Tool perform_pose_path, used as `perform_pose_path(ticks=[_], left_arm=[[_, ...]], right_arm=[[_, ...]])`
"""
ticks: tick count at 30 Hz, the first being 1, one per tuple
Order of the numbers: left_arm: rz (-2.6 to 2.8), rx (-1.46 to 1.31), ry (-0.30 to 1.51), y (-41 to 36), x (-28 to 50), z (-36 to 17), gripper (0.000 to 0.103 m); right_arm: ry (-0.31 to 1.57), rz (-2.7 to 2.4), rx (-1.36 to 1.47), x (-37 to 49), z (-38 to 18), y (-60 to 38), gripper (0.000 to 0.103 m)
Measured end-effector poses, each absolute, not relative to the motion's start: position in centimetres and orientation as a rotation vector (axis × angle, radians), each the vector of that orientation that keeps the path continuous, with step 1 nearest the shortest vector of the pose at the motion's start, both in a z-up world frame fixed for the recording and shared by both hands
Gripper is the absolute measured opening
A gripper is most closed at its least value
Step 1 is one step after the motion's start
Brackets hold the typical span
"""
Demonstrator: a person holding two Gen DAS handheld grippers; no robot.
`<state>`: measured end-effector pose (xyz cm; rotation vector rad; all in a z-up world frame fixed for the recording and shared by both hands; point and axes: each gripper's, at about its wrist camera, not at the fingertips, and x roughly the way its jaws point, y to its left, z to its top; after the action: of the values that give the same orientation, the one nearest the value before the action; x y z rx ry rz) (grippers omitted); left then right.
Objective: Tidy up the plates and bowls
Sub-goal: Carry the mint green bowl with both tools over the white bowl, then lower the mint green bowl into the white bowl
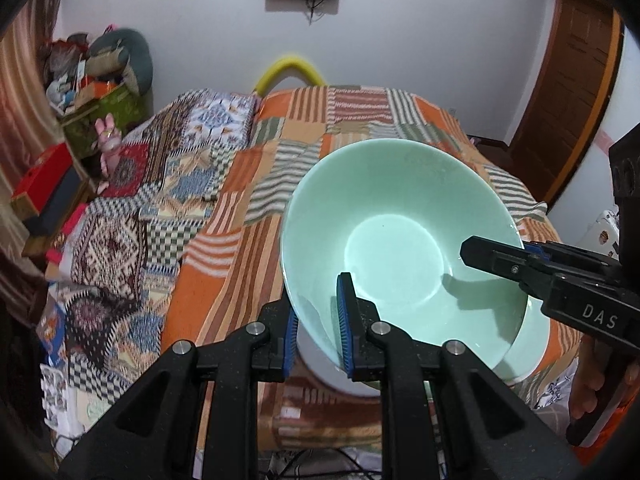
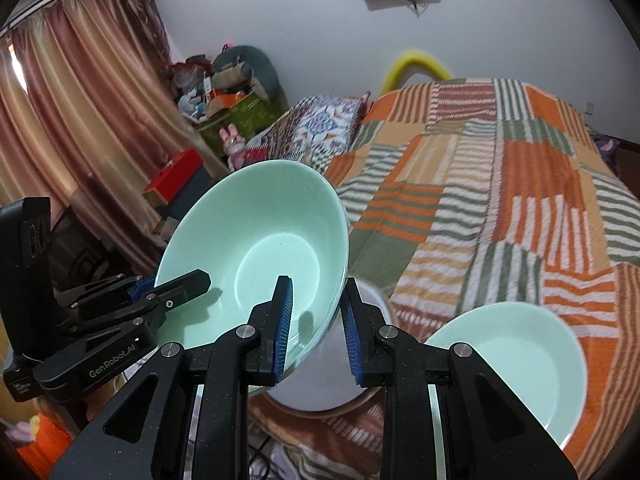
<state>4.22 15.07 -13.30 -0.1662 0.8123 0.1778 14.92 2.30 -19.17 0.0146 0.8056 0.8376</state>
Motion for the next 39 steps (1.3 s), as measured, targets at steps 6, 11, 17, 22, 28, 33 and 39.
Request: perform_pose_path(ticks=[6, 11, 17, 22, 28, 33, 39], left_arm=[[0.184, -0.203, 0.855, 15.7, 3.6, -15.5, 0.017], [0.179, -0.219, 0.877, 15.6, 3.7, -16.9, 0.017], [0.177, -0.224, 0.907, 15.2, 4.2, -18.4, 0.017], [0.181, -0.22, 0.931, 15.0, 4.7, -19.5, 0.017], [0.181, -0.221, 0.952, 14.8, 5.1, -20.4, 0.017], [0.184, -0.218, 0.968, 14.8, 5.4, -21.0, 0.017], [0.184, -0.231, 0.984, 15.1, 5.5, -21.7, 0.017]], right_arm=[[0.854, 0.843, -0.003, 14.3, -20.9, 3.2, 0.022], [0.886, 0.832, -0.002, 14.3, -22.1, 3.1, 0.022], [0.909, 0.801, -0.022, 14.1, -23.3, 3.2, 0.022], [0.929, 0.784, -0.026, 14.3, -24.1, 3.1, 0.022], [0.942, 0.768, -0.029, 14.4, -24.7, 3.0, 0.023], [0.955, 0.764, -0.026, 14.5, -25.1, 2.8, 0.024], [0.968, 0.762, -0.027, 14.5, -25.5, 3.0, 0.024]])
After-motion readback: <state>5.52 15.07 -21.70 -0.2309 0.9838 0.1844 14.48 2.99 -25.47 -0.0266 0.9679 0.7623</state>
